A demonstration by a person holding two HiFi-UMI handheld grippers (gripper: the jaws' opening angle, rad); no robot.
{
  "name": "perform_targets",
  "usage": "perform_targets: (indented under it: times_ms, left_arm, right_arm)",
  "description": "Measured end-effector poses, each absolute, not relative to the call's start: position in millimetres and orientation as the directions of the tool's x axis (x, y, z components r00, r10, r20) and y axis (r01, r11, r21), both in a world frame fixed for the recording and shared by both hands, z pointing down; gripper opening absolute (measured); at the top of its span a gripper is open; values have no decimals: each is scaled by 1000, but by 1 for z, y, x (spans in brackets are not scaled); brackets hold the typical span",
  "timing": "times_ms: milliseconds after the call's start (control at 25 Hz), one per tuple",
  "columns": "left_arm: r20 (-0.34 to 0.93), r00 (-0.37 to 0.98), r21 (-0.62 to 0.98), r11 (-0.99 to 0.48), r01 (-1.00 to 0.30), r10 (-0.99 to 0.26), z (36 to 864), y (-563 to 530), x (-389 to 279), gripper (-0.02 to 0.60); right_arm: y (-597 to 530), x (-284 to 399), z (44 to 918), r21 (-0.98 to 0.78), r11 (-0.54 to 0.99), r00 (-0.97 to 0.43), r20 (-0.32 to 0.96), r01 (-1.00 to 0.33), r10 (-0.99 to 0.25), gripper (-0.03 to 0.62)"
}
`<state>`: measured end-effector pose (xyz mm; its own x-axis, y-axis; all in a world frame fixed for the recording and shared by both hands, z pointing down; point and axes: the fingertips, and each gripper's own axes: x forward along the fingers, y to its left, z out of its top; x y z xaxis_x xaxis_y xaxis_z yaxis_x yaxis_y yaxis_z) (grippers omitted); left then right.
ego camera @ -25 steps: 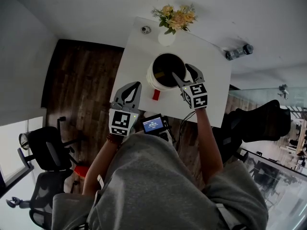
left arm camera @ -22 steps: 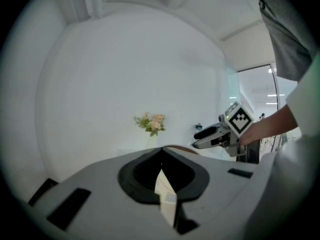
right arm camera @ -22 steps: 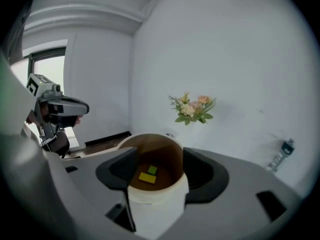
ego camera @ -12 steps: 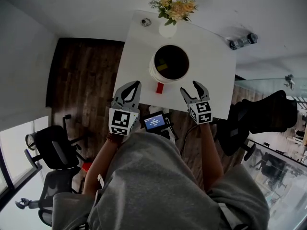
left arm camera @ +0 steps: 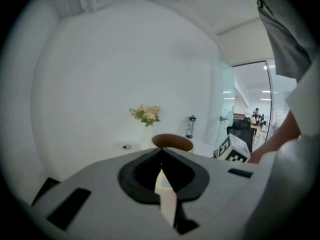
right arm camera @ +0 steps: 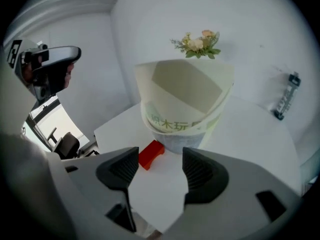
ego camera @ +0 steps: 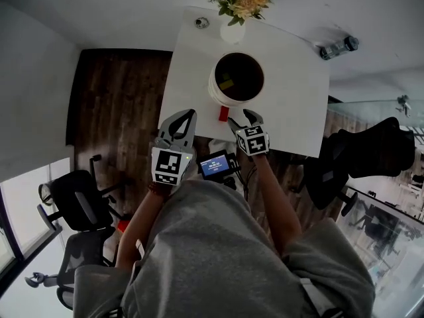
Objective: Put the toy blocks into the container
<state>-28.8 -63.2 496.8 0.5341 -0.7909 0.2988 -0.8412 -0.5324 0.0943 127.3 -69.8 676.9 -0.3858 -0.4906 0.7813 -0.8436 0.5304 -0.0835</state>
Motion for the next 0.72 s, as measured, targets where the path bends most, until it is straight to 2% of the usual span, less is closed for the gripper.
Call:
perform_targets:
  times_ms: [280, 720]
  left_arm:
    - [300, 510, 90, -509, -856, -806, 497, -59, -45, 6]
    - [302, 489, 84, -488, -869, -818, 497, -56, -59, 6]
  right_arm:
    - [-65, 96, 707, -150, 481, -373, 832, -864, -410, 279]
    - [-68, 85, 735, -175, 413, -340, 864, -894, -370, 275]
